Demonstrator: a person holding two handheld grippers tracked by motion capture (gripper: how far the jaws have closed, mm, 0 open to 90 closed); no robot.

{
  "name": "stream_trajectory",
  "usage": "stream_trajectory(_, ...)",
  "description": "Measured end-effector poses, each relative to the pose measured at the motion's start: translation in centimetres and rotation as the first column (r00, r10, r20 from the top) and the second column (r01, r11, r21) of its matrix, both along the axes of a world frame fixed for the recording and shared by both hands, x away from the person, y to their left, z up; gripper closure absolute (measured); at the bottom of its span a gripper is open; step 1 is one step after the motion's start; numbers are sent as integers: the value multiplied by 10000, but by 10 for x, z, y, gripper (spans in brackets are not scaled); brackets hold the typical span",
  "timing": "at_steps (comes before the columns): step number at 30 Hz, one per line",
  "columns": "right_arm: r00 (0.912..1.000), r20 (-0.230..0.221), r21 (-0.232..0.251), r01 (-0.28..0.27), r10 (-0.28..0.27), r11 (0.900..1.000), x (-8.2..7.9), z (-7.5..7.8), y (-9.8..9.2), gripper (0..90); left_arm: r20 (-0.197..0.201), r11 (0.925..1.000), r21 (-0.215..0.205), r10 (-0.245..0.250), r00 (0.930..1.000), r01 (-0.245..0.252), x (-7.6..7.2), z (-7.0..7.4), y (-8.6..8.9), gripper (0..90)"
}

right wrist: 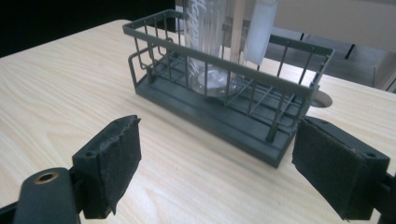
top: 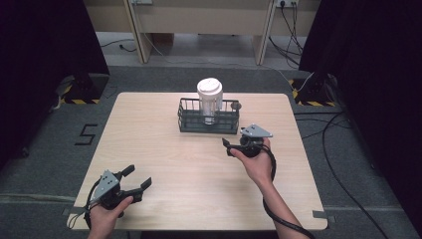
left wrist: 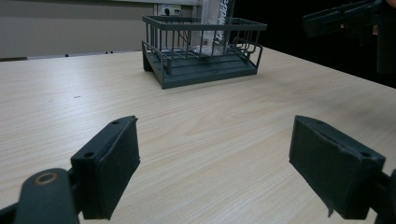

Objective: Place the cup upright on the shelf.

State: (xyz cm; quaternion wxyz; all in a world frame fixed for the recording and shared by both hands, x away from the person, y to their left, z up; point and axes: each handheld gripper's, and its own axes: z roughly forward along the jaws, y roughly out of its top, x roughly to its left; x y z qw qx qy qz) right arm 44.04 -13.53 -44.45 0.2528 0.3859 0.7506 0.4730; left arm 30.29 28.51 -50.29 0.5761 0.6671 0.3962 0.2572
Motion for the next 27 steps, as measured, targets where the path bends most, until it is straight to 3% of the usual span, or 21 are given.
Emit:
stream_trajectory(19,9985,-341,-351,416,-428,9985,-32,-24,-39,161,-13,10000,4,25,10000,-25,0,0,0,154)
stream_trajectory(27,9969,-305,-145,727,-731,9972,-50,-34,-56,162,-35,10000,44,32,10000,-32,0,-1,0,154)
